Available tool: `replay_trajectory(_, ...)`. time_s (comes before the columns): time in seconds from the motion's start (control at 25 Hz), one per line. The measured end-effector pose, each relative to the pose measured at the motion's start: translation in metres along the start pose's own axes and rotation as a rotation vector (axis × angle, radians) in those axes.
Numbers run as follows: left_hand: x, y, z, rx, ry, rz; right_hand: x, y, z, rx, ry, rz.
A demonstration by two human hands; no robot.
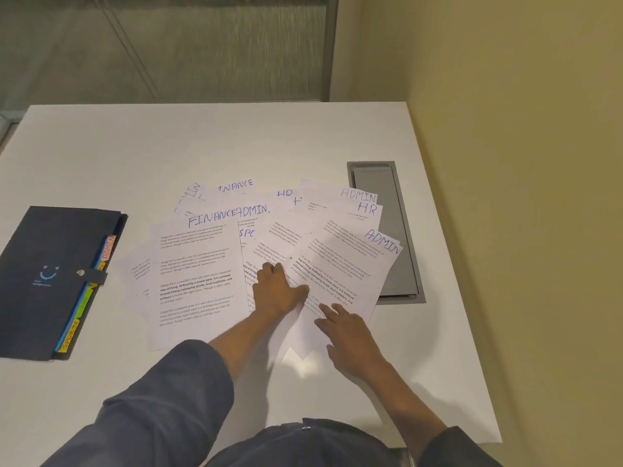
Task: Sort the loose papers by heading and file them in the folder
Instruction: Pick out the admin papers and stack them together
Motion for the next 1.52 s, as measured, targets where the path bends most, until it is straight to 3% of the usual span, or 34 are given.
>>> replay_trajectory(0.2, 0.018, 0.009, -0.006, -0.318, 0.149, -0.056, 0.0, 0.003, 0.0, 0.004, 0.04, 0.003)
replay_trajectory(0.32, 0.026, 0.015, -0.005, -0.565, 0.14, -0.107, -0.001, 0.005, 0.001, 0.013, 0.049, -0.004)
replay_trajectory(0.48, 0.033, 0.02, -0.006, -0.401, -0.044, -0.273, -0.001, 0.006, 0.004, 0.084, 0.02, -0.002)
replay_trajectory(0.6, 0.027, 0.019, -0.011, -0.303, -0.135, -0.377, -0.008, 0.019, 0.011, 0.312, -0.127, 0.174)
replay_trajectory(0.8, 0.013, 0.04, -0.033, -0.619, -0.078, -0.336, -0.024, 0.055, 0.01, 0.652, -0.495, 0.554)
replay_trajectory(0.88, 0.004, 0.049, -0.045, -0.764, -0.022, -0.343, -0.024, 0.061, 0.003, 0.711, -0.607, 0.56)
replay_trajectory(1.0, -0.013, 0.06, -0.061, -0.927, 0.033, -0.346, -0.015, 0.053, -0.005, 1.015, -0.774, 0.517)
replay_trajectory(1.24, -0.03, 0.081, -0.081, -1.003, -0.014, -0.369, 0.006, 0.041, -0.031, 1.403, -0.605, 0.604)
replay_trajectory(1.52, -0.03, 0.105, -0.082, -1.025, -0.057, -0.284, 0.014, 0.059, -0.034, 1.413, -0.532, 0.584)
Point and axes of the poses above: each hand's wrist, its own x-axis towards the middle knuckle, its own y-axis out of the back of the hand, z = x × y, the point moved 4 cm from there along x, towards the middle knuckle, and after that the axes turned 9 degrees about x, right-handed, at the moved point
